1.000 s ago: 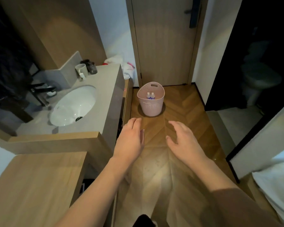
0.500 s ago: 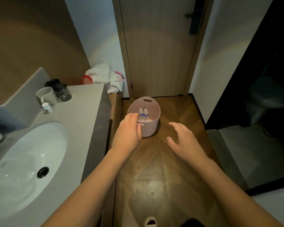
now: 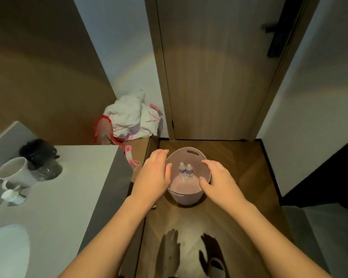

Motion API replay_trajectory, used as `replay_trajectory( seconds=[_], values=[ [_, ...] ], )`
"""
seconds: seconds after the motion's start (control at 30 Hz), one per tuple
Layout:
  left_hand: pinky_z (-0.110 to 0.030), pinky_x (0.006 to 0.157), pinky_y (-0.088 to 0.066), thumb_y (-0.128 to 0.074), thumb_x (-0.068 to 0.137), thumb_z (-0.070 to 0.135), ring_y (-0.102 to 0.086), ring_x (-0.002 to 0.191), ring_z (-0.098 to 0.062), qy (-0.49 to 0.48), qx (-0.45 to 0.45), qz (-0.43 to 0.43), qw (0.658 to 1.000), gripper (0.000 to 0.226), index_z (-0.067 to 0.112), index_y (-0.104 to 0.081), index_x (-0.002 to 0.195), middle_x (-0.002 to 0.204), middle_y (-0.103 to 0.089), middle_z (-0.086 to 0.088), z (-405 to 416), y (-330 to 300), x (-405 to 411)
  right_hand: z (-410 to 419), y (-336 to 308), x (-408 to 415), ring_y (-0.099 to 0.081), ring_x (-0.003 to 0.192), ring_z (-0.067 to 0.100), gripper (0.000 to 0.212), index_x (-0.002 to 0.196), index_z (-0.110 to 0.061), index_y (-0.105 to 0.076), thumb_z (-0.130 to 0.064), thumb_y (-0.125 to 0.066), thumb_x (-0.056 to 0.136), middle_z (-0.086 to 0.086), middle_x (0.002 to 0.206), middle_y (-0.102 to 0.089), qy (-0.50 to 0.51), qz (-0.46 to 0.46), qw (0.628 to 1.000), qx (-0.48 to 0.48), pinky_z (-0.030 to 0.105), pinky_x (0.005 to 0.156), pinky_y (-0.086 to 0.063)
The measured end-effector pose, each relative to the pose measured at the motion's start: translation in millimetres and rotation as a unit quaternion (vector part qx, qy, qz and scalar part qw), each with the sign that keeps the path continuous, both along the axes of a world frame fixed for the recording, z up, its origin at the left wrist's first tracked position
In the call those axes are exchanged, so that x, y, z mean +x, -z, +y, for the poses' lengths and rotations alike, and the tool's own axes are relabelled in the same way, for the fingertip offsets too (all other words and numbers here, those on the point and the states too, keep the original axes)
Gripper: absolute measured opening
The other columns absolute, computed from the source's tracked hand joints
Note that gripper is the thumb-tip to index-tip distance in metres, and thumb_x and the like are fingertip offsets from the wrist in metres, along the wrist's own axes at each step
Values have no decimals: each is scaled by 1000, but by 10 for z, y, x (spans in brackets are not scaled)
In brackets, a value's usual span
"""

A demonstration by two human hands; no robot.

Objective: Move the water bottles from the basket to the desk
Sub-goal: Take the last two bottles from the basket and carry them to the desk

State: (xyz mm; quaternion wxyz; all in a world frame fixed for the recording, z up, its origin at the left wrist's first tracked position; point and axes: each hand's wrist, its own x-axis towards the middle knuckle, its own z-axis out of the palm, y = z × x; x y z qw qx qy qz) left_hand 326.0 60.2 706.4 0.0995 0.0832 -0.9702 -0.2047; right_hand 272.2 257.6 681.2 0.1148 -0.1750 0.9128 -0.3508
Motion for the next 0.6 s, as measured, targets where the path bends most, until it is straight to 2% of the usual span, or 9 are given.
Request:
replay_trajectory(
  seconds=[0.1,0.23,0.33,0.4,0.47,0.53,0.57,0.6],
  values=[
    [-32,104,-40,-49,99,24,-48,127,-18,-40,24,-8,999,41,14,-46,139,140,-49,-3,-283,72,-420,-329,21,-673,-43,134,14,57,147,-28,-39,-29,-61,94,-7,149,-43,-18,-22,1000,3,36,111,-43],
    [-23,106,-30,-50,100,24,-39,135,-16,-73,66,-68,993,43,15,-44,142,144,-46,-2,-656,444,-856,-731,229,-1336,-42,136,13,59,148,-30,-38,-28,-61,94,-8,151,-41,-47,-63,997,23,37,112,-41],
    [-24,106,-31,-48,100,26,-42,133,-16,-74,92,-106,987,45,16,-42,144,147,-44,-3,-913,682,-1423,-967,473,-1890,-43,136,15,61,148,-30,-36,-26,-63,94,-7,151,-40,-39,-83,994,51,38,112,-41],
    [-22,102,-32,-49,100,26,-46,129,-17,-47,114,-138,983,45,16,-43,143,145,-44,-4,-1062,775,-1856,-1094,583,-2184,-46,134,21,61,148,-23,-39,-25,-63,92,-1,149,-44,-22,-117,990,75,38,111,-42],
    [-25,96,-38,-51,99,25,-52,123,-22,-23,121,-146,982,42,14,-47,140,139,-49,-8,-1225,885,-2311,-1238,779,-2484,-57,122,27,58,142,-14,-49,-37,-61,90,8,138,-55,-35,-95,992,79,41,101,-49],
    [-25,87,-42,-52,99,27,-58,114,-22,-22,129,-150,980,36,18,-50,134,131,-52,-5,-1372,1019,-2675,-1347,1097,-2791,-59,120,23,67,140,-19,-53,-64,-47,91,4,136,-58,-59,-80,993,63,44,99,-50],
    [-25,84,-42,-51,99,29,-58,112,-20,-20,135,-163,977,36,21,-49,134,130,-52,-3,-1451,1155,-2829,-1391,1258,-2964,-54,127,19,65,141,-24,-51,-65,-44,91,-1,141,-53,-76,-90,990,72,43,104,-47],
    [-25,83,-41,-50,100,31,-58,111,-19,-21,134,-193,972,37,22,-47,135,130,-50,-1,-1512,1253,-2968,-1459,1343,-3134,-47,133,15,57,142,-26,-49,-53,-49,92,-4,146,-49,-92,-99,988,79,41,109,-43]
  ],
)
